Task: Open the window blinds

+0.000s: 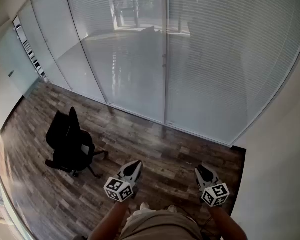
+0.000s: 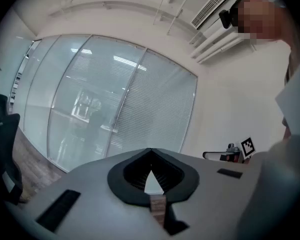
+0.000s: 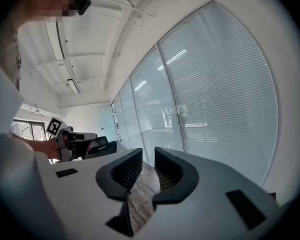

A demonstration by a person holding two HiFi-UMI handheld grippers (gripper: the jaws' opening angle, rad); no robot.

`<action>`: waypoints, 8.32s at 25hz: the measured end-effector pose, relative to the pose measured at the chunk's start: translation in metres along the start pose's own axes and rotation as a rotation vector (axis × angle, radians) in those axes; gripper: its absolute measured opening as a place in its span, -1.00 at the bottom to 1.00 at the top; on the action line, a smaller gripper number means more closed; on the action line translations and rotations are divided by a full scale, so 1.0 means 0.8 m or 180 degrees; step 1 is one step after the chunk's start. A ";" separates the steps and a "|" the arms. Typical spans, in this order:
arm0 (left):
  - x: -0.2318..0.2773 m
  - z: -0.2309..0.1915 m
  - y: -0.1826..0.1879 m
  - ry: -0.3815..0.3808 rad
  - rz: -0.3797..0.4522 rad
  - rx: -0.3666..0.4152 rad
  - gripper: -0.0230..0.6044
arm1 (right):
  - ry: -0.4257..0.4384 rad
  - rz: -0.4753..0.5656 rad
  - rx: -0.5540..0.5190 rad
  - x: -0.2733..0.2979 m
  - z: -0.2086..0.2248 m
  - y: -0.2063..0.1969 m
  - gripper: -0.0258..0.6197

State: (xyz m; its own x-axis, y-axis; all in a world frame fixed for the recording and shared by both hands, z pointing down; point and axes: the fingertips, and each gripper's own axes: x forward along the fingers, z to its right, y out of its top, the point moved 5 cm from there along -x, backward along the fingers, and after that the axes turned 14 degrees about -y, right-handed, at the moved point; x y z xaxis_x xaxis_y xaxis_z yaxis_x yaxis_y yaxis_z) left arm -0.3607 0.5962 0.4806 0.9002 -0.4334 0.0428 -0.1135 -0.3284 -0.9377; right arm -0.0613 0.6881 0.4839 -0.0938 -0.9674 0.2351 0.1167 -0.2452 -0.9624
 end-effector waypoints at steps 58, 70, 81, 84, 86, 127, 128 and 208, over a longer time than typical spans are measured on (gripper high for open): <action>0.147 -0.253 0.063 -0.0339 -0.0124 0.0031 -0.88 | 0.0004 -0.0170 0.0425 0.272 0.002 0.039 -0.52; 0.171 -0.363 0.091 -0.0396 -0.0143 0.0001 -0.88 | -0.0153 -0.0185 0.0497 0.377 -0.001 0.046 -0.52; 0.185 -0.382 0.099 -0.0324 -0.0088 -0.0035 -0.88 | -0.0102 -0.0230 0.0459 0.407 0.008 0.055 -0.52; 0.186 -0.374 0.090 -0.0316 -0.0081 -0.0035 -0.88 | -0.0063 -0.0221 0.0406 0.405 0.012 0.055 -0.52; 0.182 -0.372 0.086 -0.0279 -0.0097 -0.0038 -0.88 | -0.0036 -0.0244 0.0445 0.405 0.011 0.050 -0.52; 0.145 -0.407 0.081 -0.0296 -0.0025 -0.0231 -0.88 | -0.0035 -0.0305 0.0325 0.429 -0.050 0.054 -0.52; 0.148 -0.406 0.082 -0.0310 -0.0019 -0.0225 -0.88 | -0.0028 -0.0322 0.0315 0.432 -0.051 0.053 -0.52; 0.569 -0.540 0.139 -0.0542 -0.0334 -0.0227 -0.88 | 0.0265 -0.0273 0.0003 0.725 0.242 0.137 -0.50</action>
State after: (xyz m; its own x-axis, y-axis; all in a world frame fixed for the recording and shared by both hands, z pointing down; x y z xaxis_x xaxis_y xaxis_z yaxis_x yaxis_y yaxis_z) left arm -0.1449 -0.0003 0.5446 0.9660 -0.2475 0.0744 -0.0394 -0.4256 -0.9041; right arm 0.0887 0.0877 0.5410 -0.1853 -0.9343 0.3045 0.1056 -0.3270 -0.9391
